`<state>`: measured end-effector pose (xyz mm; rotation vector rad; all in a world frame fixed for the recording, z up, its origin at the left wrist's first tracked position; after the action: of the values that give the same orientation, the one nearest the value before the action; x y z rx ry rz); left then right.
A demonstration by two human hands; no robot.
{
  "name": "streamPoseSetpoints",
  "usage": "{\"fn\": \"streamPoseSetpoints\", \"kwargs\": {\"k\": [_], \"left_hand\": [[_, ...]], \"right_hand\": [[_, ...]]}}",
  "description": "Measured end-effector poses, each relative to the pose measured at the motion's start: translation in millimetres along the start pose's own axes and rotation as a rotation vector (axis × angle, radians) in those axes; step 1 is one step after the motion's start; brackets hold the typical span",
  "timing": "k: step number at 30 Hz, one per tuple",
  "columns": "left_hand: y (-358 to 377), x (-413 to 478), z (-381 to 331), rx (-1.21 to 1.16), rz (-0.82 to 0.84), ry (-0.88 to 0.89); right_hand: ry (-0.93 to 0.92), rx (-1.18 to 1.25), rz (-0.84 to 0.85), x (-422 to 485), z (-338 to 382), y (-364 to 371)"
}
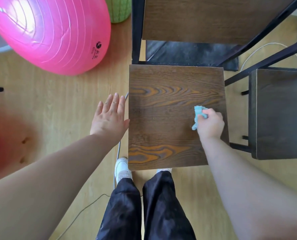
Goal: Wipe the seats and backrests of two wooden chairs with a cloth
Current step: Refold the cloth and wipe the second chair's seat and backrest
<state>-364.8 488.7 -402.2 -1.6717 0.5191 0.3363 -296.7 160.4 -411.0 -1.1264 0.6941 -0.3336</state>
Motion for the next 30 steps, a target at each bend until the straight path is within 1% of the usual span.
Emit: {"fn": "streamPoseSetpoints", "kwargs": {"k": [7, 12, 16, 20, 22, 24, 28, 30], "left_hand": [[-3.3, -16.4, 11.1, -0.009, -0.030, -0.037], [0.7, -27.8, 30.3, -0.025, -0.045, -0.081], [5.8, -38.3, 44.1, -0.022, -0.040, -0.120], [6.9, -46.6, 58.0, -0.015, -0.032, -0.183], [4.3, -48.5, 60.6, -0.007, -0.027, -0.217], [-0.6, -46.1, 57.3, -0.009, -0.025, -0.224], [-19.4, -26.4, 33.1, -0.049, -0.055, -0.184], [-29.2, -10.4, 15.3, -0.071, -0.068, -0.148]], "right_hand": [[-0.140, 0.061, 0.137, -77.2, 48.6, 49.8], [-0.263, 0.110, 0.311, -136.9, 90.5, 90.6], [-0.388, 0.103, 0.442, -180.9, 114.4, 120.7], [-0.490, 0.111, 0.527, -208.6, 123.1, 127.1], [-0.499, 0.138, 0.516, -203.4, 123.6, 113.8], [-0.482, 0.183, 0.458, -179.6, 124.7, 90.6], [-0.344, 0.249, 0.253, -83.0, 125.7, 27.6], [-0.319, 0.220, 0.139, -27.9, 130.1, -2.7]]}}
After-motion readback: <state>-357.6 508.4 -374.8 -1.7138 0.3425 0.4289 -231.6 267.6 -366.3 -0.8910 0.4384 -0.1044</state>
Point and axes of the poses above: each hand's wrist, its own x-axis towards the middle knuckle, its own y-axis out of the palm, z = x × y, the point moved 7 cm from there along x, towards the middle knuckle, and after that the axes turned 12 degrees about y, right-handed, at the moved point
